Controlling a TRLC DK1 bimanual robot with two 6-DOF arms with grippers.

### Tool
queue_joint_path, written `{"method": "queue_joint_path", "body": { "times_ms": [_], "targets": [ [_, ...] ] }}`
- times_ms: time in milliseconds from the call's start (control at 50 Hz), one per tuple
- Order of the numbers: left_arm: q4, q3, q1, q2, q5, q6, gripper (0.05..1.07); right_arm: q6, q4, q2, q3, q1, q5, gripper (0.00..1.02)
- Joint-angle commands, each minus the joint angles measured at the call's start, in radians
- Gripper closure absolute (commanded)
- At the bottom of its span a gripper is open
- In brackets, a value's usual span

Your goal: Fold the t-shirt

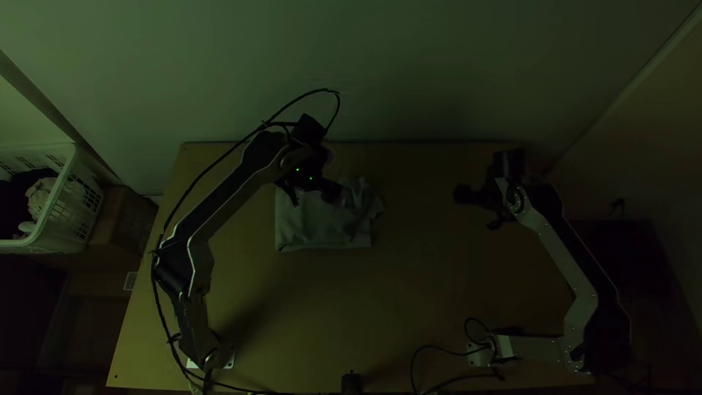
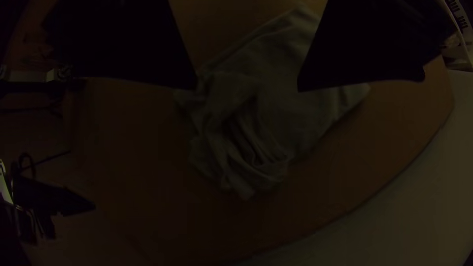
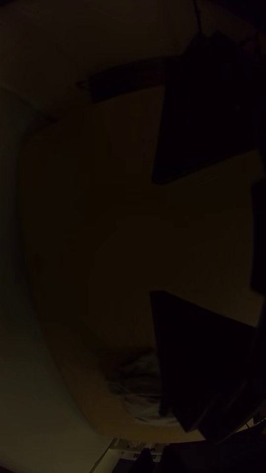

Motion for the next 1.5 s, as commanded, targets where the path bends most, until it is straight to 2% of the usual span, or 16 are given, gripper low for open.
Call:
{"method": "queue_joint_path", "body": {
  "times_ms": [0,80,340,660,840,1140,1320,1400,1480],
  "targets": [
    [0.085,-0.121,0.04,-0.171,-0.006,0.02,0.09,-0.002,0.005,-0.009,0.062,0.014,0.007,0.04],
    [0.161,-0.205,0.082,-0.261,-0.004,0.017,0.09,-0.028,0.005,-0.018,0.098,0.017,0.007,0.04],
    [0.257,-0.393,0.255,-0.502,-0.004,0.006,0.09,-0.165,0.042,-0.102,0.161,-0.001,0.021,0.04],
    [0.562,-0.741,0.501,-0.878,-0.004,-0.011,0.1,-0.288,0.341,-0.314,0.066,-0.021,0.019,0.04],
    [0.751,-0.919,0.568,-1.07,-0.004,-0.012,0.1,-0.349,0.502,-0.441,-0.032,-0.024,0.019,0.04],
    [0.955,-1.157,0.646,-1.369,-0.052,0.037,0.1,-0.381,0.708,-0.679,-0.251,-0.02,0.018,0.04],
    [1.056,-1.344,0.677,-1.567,-0.057,0.091,0.1,-0.395,0.755,-0.813,-0.392,-0.015,0.007,0.04],
    [1.093,-1.416,0.68,-1.646,-0.057,0.109,0.1,-0.401,0.814,-0.894,-0.477,-0.01,-0.011,0.04],
    [1.165,-1.491,0.689,-1.725,-0.081,0.115,0.1,-0.404,0.817,-0.971,-0.549,-0.009,-0.033,0.04]
  ]
}}
